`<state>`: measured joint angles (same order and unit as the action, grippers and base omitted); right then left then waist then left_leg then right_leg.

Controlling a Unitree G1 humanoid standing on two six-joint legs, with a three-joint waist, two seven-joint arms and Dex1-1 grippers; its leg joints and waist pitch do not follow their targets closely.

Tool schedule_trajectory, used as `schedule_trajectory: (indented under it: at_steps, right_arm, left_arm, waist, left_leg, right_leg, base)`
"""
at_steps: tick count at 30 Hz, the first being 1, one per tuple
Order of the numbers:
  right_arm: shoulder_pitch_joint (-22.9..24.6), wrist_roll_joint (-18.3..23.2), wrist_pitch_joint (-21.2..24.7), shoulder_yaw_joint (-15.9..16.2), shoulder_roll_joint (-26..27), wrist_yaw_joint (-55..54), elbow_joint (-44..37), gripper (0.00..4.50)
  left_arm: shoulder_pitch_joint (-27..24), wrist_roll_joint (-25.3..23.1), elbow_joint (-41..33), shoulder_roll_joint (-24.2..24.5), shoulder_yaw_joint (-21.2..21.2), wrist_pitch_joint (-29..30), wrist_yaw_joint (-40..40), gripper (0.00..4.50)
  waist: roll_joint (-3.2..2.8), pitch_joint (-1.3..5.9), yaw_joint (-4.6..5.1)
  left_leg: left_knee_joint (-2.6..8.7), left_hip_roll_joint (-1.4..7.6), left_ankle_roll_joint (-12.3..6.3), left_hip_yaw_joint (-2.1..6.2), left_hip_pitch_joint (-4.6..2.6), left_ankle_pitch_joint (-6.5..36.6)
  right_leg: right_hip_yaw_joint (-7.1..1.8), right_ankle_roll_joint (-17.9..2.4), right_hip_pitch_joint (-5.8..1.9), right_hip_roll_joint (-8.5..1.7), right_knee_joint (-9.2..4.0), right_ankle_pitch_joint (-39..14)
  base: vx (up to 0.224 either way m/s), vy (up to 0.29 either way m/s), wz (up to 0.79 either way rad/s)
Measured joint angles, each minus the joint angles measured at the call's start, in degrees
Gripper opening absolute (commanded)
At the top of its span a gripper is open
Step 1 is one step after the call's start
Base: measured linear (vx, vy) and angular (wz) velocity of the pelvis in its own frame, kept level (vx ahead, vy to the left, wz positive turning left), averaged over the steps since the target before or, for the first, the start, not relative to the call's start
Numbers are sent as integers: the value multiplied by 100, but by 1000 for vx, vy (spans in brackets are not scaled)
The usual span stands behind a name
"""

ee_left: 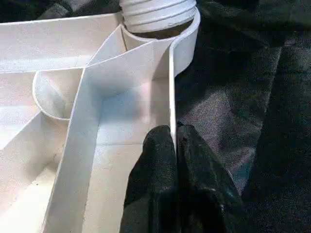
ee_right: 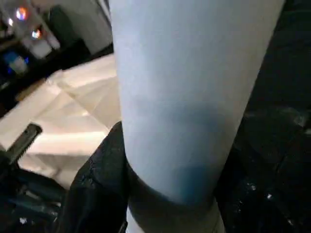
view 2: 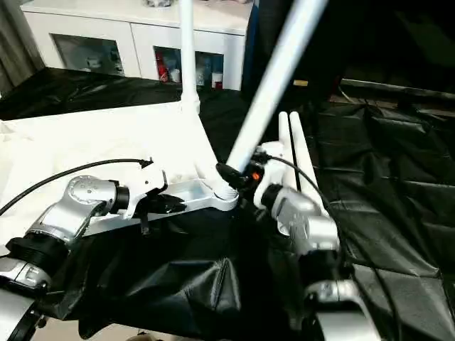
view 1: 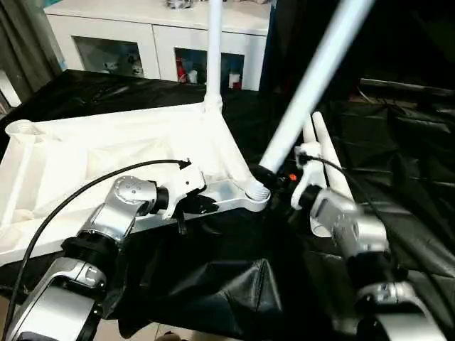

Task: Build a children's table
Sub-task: Rotate table base

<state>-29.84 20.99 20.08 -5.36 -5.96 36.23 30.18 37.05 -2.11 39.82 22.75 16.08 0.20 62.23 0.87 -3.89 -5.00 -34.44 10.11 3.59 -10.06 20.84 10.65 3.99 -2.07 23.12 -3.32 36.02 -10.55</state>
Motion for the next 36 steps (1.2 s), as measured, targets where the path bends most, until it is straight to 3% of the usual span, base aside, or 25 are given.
schedule_trajectory:
  at_steps: [8, 14, 20, 30, 36]
  right_arm:
    - [379, 58, -306, -36, 131, -232, -337, 191]
    - [518, -604, -588, 553, -95, -308, -776, 191]
    - [509, -824, -632, 724, -167, -315, -870, 191]
    - [-30, -888, -549, 870, -437, 372, -249, 191]
    - [-463, -1091, -656, 1216, -729, 1050, 219, 191]
  left_arm:
    - [64, -25, 138, -65, 2, -79, -2, 0]
    - [75, -55, 178, -79, 3, -155, -9, 0]
    - [108, -78, 269, -95, 2, -240, -15, 0]
    - [84, -101, 187, -16, 3, -222, 66, 0]
    - [61, -115, 65, 59, 48, -199, 168, 0]
  waist:
    - [-14, 5, -11]
    - [-13, 5, -13]
    - [-12, 4, -13]
    - [50, 7, 2]
    - [122, 14, 1]
  left_leg:
    - [2, 0, 0, 0, -2, 0]
    - [3, 0, 0, 0, 0, 0]
    - [4, 0, 0, 0, -1, 0]
    - [5, 1, 0, 1, 0, 0]
    - [7, 1, 0, 0, 1, 0]
  right_leg:
    - [1, 1, -1, 0, -1, -1]
    - [1, 11, -1, 0, -1, -6]
    - [1, 33, -1, 0, -1, -20]
    - [2, 35, -1, 0, -1, -21]
    - [2, 28, -1, 0, -5, -17]
  base:
    - [0, 0, 0]
    - [0, 0, 0]
    - [0, 0, 0]
    - [0, 0, 0]
    - [0, 0, 0]
